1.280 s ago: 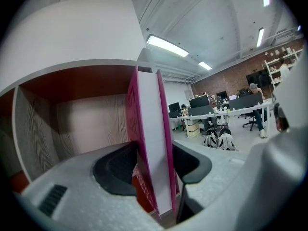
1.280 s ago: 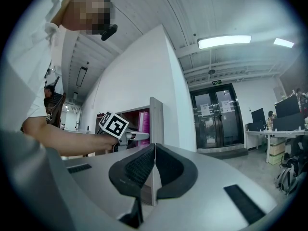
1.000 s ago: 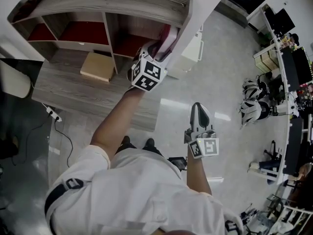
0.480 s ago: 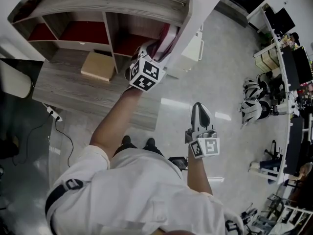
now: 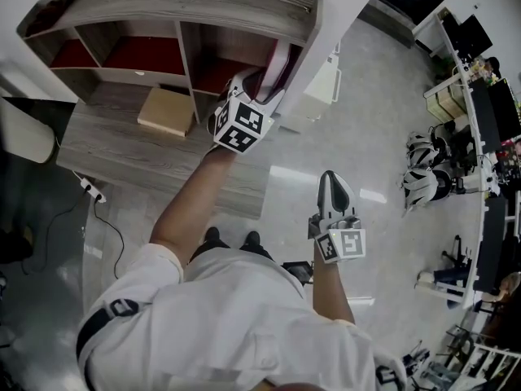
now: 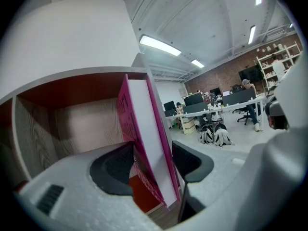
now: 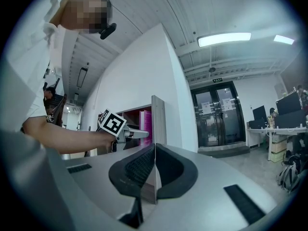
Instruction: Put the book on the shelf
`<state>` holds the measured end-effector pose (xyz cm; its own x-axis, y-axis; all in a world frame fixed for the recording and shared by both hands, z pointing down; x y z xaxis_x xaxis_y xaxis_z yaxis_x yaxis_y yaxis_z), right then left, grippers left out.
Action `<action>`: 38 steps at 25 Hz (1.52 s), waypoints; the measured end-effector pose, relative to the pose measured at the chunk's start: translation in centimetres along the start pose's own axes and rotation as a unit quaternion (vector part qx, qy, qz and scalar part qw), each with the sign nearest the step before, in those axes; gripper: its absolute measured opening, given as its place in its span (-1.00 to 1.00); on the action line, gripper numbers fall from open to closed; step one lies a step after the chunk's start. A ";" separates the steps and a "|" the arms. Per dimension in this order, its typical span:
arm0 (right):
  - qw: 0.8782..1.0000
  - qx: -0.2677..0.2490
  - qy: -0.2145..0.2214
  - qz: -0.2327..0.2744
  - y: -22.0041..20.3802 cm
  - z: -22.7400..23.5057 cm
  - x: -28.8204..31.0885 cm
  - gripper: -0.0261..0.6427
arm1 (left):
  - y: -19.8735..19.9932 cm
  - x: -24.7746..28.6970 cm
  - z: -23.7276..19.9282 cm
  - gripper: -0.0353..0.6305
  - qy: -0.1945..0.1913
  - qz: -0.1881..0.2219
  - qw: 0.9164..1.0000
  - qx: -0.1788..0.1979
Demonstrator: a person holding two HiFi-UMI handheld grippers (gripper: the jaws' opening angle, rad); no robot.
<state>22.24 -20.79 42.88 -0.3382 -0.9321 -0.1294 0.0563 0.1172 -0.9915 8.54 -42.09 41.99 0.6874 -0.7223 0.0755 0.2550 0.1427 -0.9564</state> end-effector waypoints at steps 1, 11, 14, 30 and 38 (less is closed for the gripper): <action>1.000 0.000 0.000 0.000 0.0 0.0 0.0 -0.88 | 0.0 0.0 -0.1 -0.15 0.002 0.000 1.000 -0.001; 1.000 -0.001 0.000 -0.004 -0.3 0.0 -0.2 -0.88 | 0.1 -0.3 -0.4 -0.15 0.010 -0.001 1.000 -0.008; 1.000 -0.001 -0.002 -0.004 -0.3 0.1 -0.3 -0.88 | 0.1 -0.3 -0.4 -0.15 0.011 0.001 1.000 -0.006; 1.000 0.001 -0.007 -0.005 -0.4 0.4 -0.3 -0.88 | 0.9 0.3 0.8 -0.17 -0.006 0.007 1.000 0.009; 1.000 0.002 -0.006 -0.005 -0.6 0.4 -0.3 -0.88 | 0.9 0.1 0.7 -0.21 -0.003 -0.001 1.000 0.029</action>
<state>22.66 -20.73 43.56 -0.3276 -0.9373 -0.1189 0.0561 0.1063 -0.9927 9.34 -41.58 41.34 0.6910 -0.7184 0.0798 0.2958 0.1803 -0.9381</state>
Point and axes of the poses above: the fingertips, and each gripper's own axes: x forward along the fingers, z to its right, y out of its top, the point moved 2 cm from there along -x, backward along the fingers, and after that the axes turned 6 degrees about z, right-handed, at the moved point
